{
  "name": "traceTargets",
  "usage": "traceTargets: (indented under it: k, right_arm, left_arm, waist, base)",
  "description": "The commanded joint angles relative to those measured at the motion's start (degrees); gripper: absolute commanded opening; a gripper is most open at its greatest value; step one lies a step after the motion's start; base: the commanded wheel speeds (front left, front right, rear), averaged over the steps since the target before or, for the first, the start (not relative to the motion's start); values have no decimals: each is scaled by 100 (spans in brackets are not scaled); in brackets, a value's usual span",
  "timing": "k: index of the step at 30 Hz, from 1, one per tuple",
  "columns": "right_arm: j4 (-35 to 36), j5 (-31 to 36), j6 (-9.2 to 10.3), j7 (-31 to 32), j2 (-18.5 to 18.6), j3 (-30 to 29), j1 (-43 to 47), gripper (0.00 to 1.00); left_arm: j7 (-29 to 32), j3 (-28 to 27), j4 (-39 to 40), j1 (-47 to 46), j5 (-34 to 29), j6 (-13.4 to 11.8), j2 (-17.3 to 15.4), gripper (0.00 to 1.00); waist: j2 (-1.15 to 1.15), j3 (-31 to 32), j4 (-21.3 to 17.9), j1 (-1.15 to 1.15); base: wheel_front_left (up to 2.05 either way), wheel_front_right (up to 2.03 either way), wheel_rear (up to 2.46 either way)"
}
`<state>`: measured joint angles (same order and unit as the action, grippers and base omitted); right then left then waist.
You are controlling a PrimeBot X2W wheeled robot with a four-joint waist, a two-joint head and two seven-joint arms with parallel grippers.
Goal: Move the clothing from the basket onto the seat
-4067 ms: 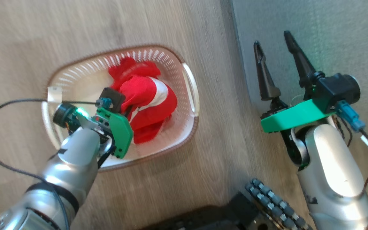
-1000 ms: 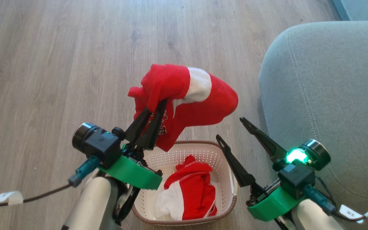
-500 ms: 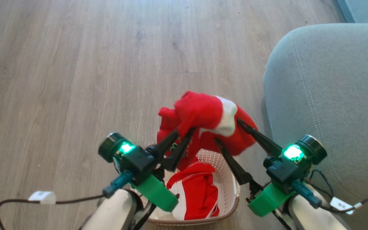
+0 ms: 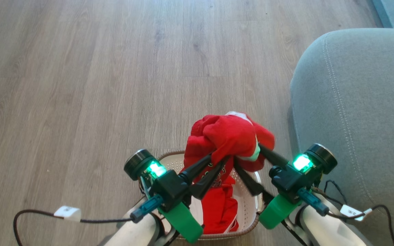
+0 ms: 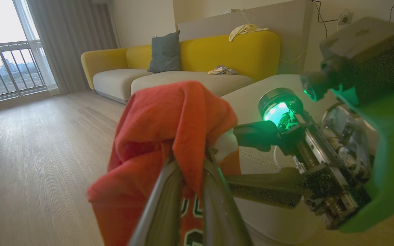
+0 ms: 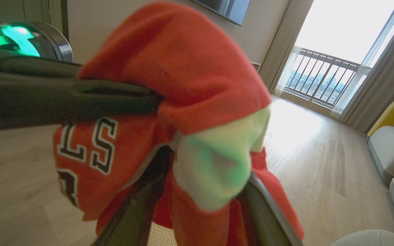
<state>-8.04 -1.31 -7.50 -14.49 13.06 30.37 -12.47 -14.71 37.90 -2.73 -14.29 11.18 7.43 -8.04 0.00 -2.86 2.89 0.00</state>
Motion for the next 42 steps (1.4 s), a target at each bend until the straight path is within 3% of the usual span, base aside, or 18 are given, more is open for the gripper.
traceTargets:
  k: [1,8,9,10,11,12,23,32,42]
  right_arm:
    - [102,-107,1,-51,-54,61,-184,0]
    - [90,-228,1,-51,-259,-134,-198,0]
    - [111,-226,1,-51,-276,-162,-194,0]
    - [134,-231,1,-51,-298,-205,-181,0]
    - [154,-235,1,-51,-318,-248,-167,0]
    - [172,-233,1,-51,-331,-294,-152,0]
    - [297,-302,1,-51,-578,-1391,162,0]
    - [-47,-526,1,-51,-825,-2759,466,0]
    - [-531,-574,1,-51,-962,-3244,619,0]
  left_arm:
    - [-29,-131,189,-338,56,5,-68,0]
    - [-29,-182,202,-282,112,5,-56,0]
    - [-29,-197,207,-280,108,5,-51,12]
    - [-29,-234,221,-276,87,5,-39,34]
    - [-29,-294,246,-266,52,5,-19,64]
    - [-29,-349,263,-248,21,5,3,100]
    - [-29,-766,-15,104,-51,5,90,100]
    - [-29,-758,-493,424,-111,5,-35,100]
    - [-29,-717,-1028,722,-70,5,22,100]
  waist:
    - [0,-4,7,0]
    - [0,-46,33,0]
    - [0,-50,33,0]
    - [0,-52,33,0]
    - [0,-52,32,0]
    - [0,-51,28,0]
    - [0,27,-31,0]
    - [0,96,-72,0]
    - [0,181,-92,0]
  base:
    - [0,0,0]
    - [0,0,0]
    - [0,0,0]
    - [0,0,0]
    - [0,0,0]
    - [0,0,0]
    - [0,0,0]
    - [0,0,0]
    - [0,0,0]
